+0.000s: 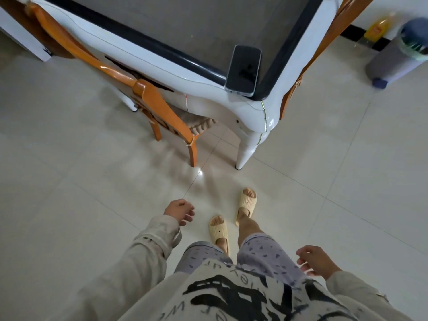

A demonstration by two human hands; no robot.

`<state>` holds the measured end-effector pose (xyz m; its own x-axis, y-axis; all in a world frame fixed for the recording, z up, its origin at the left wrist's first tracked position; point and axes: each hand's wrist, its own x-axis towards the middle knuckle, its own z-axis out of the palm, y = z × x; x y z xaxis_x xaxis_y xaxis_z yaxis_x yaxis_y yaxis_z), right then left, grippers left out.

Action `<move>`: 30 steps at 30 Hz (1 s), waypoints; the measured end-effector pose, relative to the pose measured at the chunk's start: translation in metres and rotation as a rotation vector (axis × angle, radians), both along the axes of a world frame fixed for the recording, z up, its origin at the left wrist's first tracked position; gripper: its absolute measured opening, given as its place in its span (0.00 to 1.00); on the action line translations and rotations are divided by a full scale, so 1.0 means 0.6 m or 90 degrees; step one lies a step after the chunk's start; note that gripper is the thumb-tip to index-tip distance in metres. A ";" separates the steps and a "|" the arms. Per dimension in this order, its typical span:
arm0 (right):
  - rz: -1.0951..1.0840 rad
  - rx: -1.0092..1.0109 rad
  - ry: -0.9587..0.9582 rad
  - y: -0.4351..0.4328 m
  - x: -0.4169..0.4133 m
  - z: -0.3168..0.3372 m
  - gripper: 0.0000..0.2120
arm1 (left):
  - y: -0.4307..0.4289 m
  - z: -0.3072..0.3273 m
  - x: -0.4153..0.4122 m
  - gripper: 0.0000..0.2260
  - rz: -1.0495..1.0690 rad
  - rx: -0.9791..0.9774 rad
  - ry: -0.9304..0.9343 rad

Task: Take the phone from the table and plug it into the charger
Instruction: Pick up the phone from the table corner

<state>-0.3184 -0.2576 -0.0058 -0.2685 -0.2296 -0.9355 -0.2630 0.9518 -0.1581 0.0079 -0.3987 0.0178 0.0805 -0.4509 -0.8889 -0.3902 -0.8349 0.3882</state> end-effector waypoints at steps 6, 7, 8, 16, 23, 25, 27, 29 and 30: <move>0.017 -0.067 -0.026 -0.130 -0.018 0.011 0.08 | -0.005 -0.010 -0.019 0.12 0.106 0.076 0.000; 0.030 -0.080 -0.030 -0.148 -0.016 0.012 0.08 | 0.002 -0.017 -0.017 0.12 0.115 0.086 -0.006; 0.038 -0.097 -0.037 -0.167 -0.010 0.018 0.08 | 0.008 -0.020 -0.015 0.12 0.121 0.087 -0.010; 0.078 -0.137 -0.048 -0.309 -0.077 0.020 0.09 | -0.056 -0.047 -0.072 0.13 0.075 0.117 -0.081; 0.081 -0.113 -0.031 -0.344 -0.107 0.017 0.09 | -0.163 -0.012 -0.134 0.13 0.106 0.058 -0.018; 0.080 -0.112 -0.030 -0.348 -0.108 0.017 0.09 | -0.209 0.001 -0.152 0.14 0.119 0.008 -0.007; 0.069 -0.104 -0.032 -0.349 -0.104 0.017 0.08 | -0.258 0.019 -0.172 0.15 0.137 -0.044 0.005; 0.072 -0.097 -0.038 -0.348 -0.099 0.019 0.08 | -0.304 0.041 -0.190 0.16 0.180 -0.113 0.012; 0.077 -0.095 -0.042 -0.349 -0.096 0.019 0.08 | -0.326 0.052 -0.197 0.16 0.200 -0.180 0.001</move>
